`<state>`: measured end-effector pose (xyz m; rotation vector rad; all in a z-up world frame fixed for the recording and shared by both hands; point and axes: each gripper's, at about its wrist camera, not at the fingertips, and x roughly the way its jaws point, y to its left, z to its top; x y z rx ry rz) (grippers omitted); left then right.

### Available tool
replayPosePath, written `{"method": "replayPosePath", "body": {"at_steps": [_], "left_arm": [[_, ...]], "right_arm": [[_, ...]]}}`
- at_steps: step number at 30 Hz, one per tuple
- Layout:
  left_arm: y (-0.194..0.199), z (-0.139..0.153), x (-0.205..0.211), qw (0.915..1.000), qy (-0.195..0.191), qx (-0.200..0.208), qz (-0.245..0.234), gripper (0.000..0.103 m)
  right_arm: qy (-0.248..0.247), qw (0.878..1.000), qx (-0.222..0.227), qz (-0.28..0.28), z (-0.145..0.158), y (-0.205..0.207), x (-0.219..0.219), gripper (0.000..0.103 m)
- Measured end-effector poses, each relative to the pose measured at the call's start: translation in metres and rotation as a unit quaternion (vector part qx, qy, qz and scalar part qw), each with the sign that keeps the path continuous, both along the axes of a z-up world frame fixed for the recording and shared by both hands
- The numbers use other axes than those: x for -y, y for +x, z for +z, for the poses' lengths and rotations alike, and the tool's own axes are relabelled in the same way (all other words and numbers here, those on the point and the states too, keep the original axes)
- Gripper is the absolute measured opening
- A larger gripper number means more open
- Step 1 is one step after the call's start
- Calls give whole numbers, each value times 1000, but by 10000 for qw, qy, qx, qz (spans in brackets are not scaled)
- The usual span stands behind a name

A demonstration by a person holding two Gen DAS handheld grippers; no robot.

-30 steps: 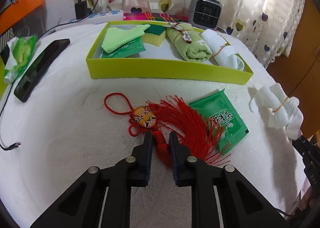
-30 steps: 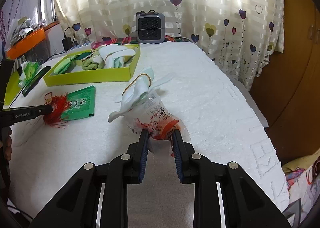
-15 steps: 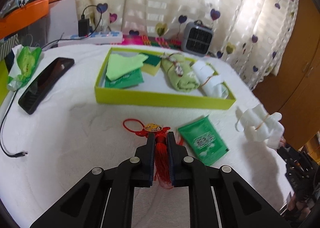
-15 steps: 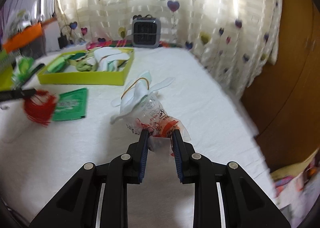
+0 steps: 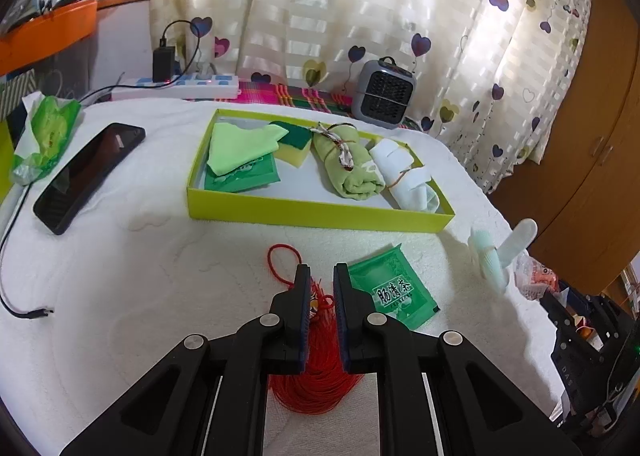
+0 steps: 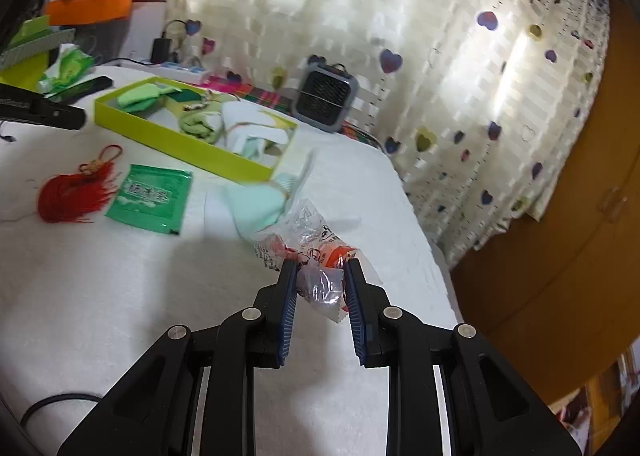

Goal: Organize soft objects

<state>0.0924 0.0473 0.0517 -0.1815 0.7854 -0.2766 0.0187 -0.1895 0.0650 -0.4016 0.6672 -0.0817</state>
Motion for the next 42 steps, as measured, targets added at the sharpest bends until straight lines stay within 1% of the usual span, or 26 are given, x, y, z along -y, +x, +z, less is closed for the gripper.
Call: {"method": "replayPosePath", "body": {"at_steps": [2, 6, 9, 11, 12, 13, 14, 15, 17, 19, 21, 24, 26, 28, 30, 31, 32, 33, 34, 35, 36, 39, 41, 42], "left_arm": [[0, 0, -1, 10000, -1, -4, -3, 11], [-1, 0, -6, 10000, -57, 50, 29, 11], [-1, -1, -12, 10000, -55, 56, 46, 11], [0, -4, -15, 10000, -80, -40, -13, 11], [1, -7, -14, 9999, -78, -139, -47, 14], [2, -11, -12, 9996, -48, -254, -116, 19], [3, -16, -10, 9993, 13, -338, -160, 24], [4, -21, -6, 9988, 131, -433, -188, 26], [3, -27, 1, 9978, 243, -528, -319, 28], [0, -32, 9, 9962, 431, -590, -476, 30], [-1, -38, 16, 9940, 688, -651, -555, 30], [-2, -47, 20, 9908, 931, -787, -591, 30], [-5, -48, 22, 9899, 1069, -692, -620, 30], [-6, -49, 25, 9884, 1225, -624, -651, 30], [-6, -49, 27, 9876, 1306, -562, -663, 30], [-6, -49, 27, 9876, 1316, -548, -653, 29], [-6, -49, 26, 9876, 1336, -546, -624, 23], [-6, -49, 26, 9868, 1421, -531, -563, 19], [-5, -48, 26, 9867, 1445, -511, -535, 15], [-5, -48, 24, 9874, 1401, -512, -523, 14], [-5, -48, 23, 9882, 1355, -515, -503, 13], [-5, -48, 20, 9900, 1241, -502, -455, 12], [-5, -47, 20, 9906, 1190, -487, -472, 11], [-5, -47, 20, 9913, 1120, -493, -486, 11]], "right_arm": [[-42, 9999, 17, -160, 1, 1, 2, 25], [133, 9996, 121, -196, 10, -3, 5, 25], [385, 9989, 221, -177, 18, -7, 7, 25], [607, 9977, 272, -148, 23, -9, 9, 25], [713, 9971, 242, -125, 24, -8, 9, 25], [834, 9963, 179, -87, 24, -7, 10, 25], [1092, 9939, 131, -7, 25, -7, 12, 25], [1351, 9908, 83, 46, 28, -7, 16, 25], [1419, 9898, 103, -39, 30, -5, 18, 25], [1644, 9863, 124, -22, 34, -3, 24, 25], [1995, 9798, 107, 11, 38, -2, 32, 25], [2558, 9666, 112, 76, 41, -2, 44, 24], [2959, 9550, 142, 121, 45, 0, 52, 24], [3241, 9458, 159, 157, 47, 2, 57, 24], [3388, 9406, 174, 106, 47, 5, 61, 22], [3436, 9388, 202, 89, 47, 5, 63, 22], [3539, 9349, 230, 107, 48, 5, 65, 20], [3713, 9280, 266, 156, 49, 4, 67, 19], [3816, 9237, 297, 184, 51, 4, 69, 19], [3923, 9189, 344, 225, 52, 4, 72, 19], [4030, 9139, 405, 269, 55, 3, 74, 18], [4225, 9045, 515, 269, 59, 3, 81, 18], [4388, 8957, 611, 389, 63, 0, 82, 18], [4508, 8888, 650, 510, 65, 0, 82, 18]]}}
